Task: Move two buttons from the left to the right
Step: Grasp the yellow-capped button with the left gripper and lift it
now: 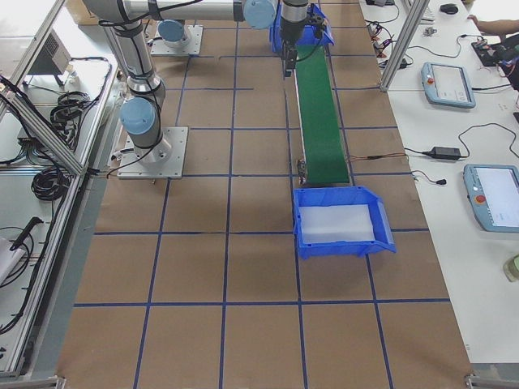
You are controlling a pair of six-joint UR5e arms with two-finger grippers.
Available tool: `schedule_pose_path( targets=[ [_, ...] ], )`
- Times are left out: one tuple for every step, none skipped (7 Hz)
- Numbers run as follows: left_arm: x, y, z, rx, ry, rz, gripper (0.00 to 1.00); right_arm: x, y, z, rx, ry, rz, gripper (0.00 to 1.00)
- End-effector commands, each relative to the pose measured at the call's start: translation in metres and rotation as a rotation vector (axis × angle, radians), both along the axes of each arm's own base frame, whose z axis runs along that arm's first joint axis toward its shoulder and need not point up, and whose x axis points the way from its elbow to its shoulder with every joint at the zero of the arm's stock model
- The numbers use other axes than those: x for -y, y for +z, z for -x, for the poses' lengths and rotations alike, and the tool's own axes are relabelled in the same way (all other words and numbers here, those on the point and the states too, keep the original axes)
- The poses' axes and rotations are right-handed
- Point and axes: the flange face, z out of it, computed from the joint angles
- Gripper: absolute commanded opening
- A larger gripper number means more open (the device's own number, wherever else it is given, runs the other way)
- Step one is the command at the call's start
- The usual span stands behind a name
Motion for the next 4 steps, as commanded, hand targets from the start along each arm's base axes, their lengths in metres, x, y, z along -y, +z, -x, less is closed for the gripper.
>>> schedule_pose_path(
  targets=[
    [0.027, -0.056, -0.006, 0.035, -0.004, 0.044, 0.85, 0.0, 0.0, 0.0, -0.001, 0.0, 0.0, 1.0],
    [0.044, -0.087, -0.012, 0.068, -0.001, 0.078, 0.9, 0.0, 0.0, 0.0, -0.001, 0.0, 0.0, 1.0],
    [0.052, -0.106, -0.013, 0.068, 0.0, 0.08, 0.9, 0.0, 0.0, 0.0, -0.001, 0.0, 0.0, 1.0],
    [0.06, -0.121, -0.018, 0.07, 0.005, 0.089, 0.9, 0.0, 0.0, 0.0, 0.001, 0.0, 0.0, 1.0]
  ],
)
